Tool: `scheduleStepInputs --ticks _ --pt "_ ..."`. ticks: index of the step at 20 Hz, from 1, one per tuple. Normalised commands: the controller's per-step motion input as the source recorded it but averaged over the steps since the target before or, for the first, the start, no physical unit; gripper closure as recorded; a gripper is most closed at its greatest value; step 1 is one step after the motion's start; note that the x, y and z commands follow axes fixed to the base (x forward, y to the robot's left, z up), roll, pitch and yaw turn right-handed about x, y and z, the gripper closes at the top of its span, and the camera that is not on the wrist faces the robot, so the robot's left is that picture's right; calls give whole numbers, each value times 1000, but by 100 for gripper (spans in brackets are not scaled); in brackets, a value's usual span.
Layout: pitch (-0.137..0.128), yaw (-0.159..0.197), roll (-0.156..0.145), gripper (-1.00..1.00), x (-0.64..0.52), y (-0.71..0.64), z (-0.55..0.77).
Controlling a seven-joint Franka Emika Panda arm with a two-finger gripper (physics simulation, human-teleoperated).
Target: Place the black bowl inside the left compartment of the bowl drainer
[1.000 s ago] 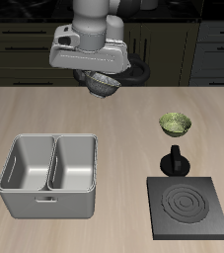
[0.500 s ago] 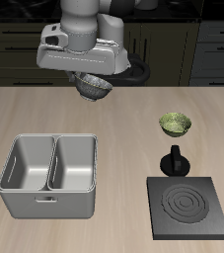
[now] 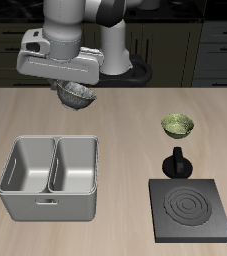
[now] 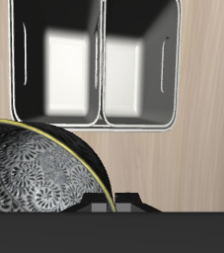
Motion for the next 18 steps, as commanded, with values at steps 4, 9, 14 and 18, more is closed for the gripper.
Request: scheduleStepInputs --ticks 4,9,14,18 --pt "8 0 29 100 267 -229 16" --pt "-39 49 79 100 163 14 109" --pt "-12 6 -5 100 149 -100 91" --pt "-6 3 -29 100 168 -151 68"
